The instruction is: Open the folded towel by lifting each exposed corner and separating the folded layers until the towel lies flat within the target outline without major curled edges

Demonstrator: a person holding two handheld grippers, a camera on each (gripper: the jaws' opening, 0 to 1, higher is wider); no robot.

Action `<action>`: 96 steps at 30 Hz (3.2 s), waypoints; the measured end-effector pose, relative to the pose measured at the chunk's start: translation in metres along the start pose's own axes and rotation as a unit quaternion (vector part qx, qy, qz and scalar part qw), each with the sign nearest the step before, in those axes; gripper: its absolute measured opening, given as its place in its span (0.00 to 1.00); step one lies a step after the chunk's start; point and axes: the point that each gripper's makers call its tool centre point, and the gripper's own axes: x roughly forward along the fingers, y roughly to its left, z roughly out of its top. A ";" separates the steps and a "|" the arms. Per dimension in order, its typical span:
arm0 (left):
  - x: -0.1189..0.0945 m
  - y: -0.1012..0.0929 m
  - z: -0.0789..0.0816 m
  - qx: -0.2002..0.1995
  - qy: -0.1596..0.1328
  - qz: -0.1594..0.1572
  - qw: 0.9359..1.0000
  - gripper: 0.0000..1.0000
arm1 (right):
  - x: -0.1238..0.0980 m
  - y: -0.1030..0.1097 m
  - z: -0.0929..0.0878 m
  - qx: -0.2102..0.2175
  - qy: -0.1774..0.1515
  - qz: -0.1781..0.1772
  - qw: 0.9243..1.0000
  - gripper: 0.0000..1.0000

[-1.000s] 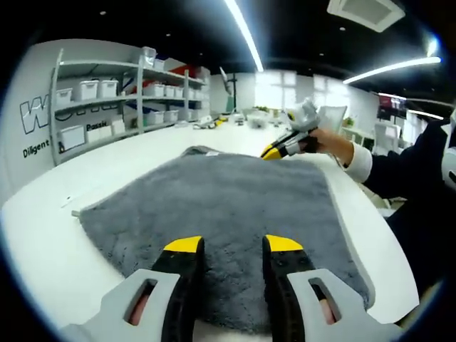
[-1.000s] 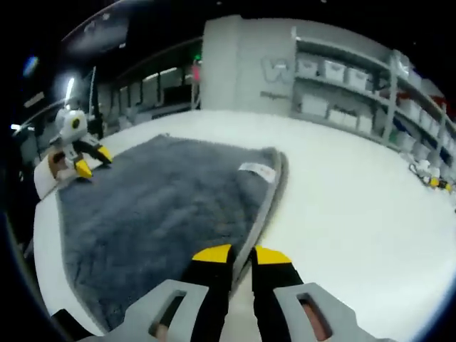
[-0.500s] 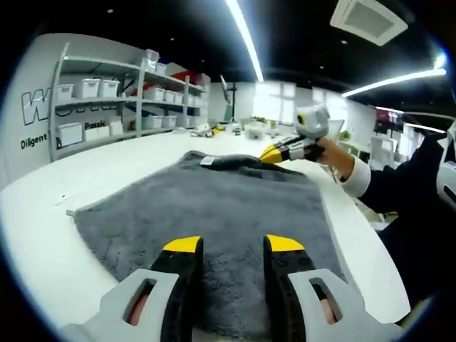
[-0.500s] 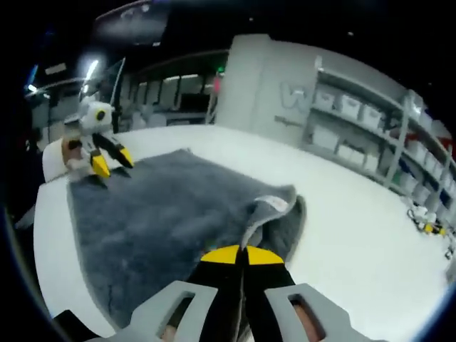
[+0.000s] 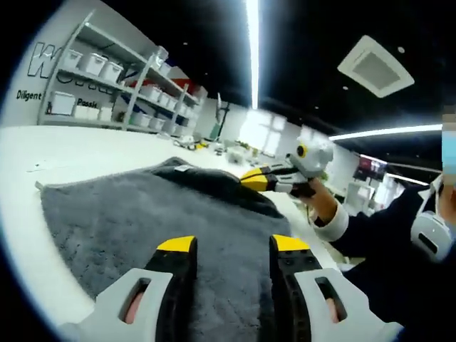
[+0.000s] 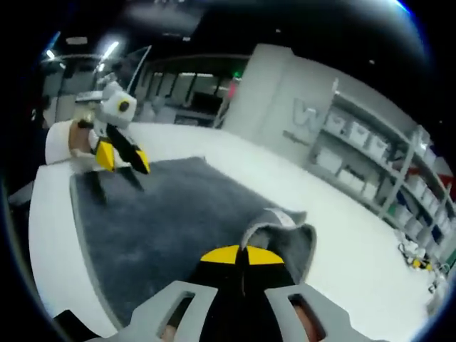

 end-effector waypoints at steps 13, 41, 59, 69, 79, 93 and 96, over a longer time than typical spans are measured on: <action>0.010 -0.008 0.003 -0.033 -0.025 -0.015 0.999 0.27 | 0.010 0.048 0.025 -0.066 -0.012 0.014 0.998 0.00; 0.001 0.008 0.018 -0.097 -0.067 0.014 0.993 0.24 | 0.028 0.142 0.054 -0.126 -0.035 0.083 0.988 0.00; 0.007 0.021 -0.023 -0.027 0.038 0.090 0.995 0.24 | 0.044 0.180 0.028 -0.179 -0.019 0.087 0.980 0.00; 0.005 0.028 -0.033 0.033 0.078 0.127 0.988 0.14 | 0.036 0.190 0.035 -0.159 -0.036 0.129 0.978 0.00; 0.002 0.032 -0.031 0.027 0.083 0.127 0.988 0.02 | 0.013 0.157 0.061 -0.140 -0.068 0.136 0.978 0.00; -0.005 0.028 -0.004 0.029 0.034 0.113 0.993 0.02 | 0.025 0.045 0.080 -0.214 -0.047 0.040 0.975 0.18; -0.004 0.026 -0.002 0.037 0.031 0.112 0.992 0.02 | 0.031 0.035 0.080 -0.242 -0.035 0.044 0.969 0.18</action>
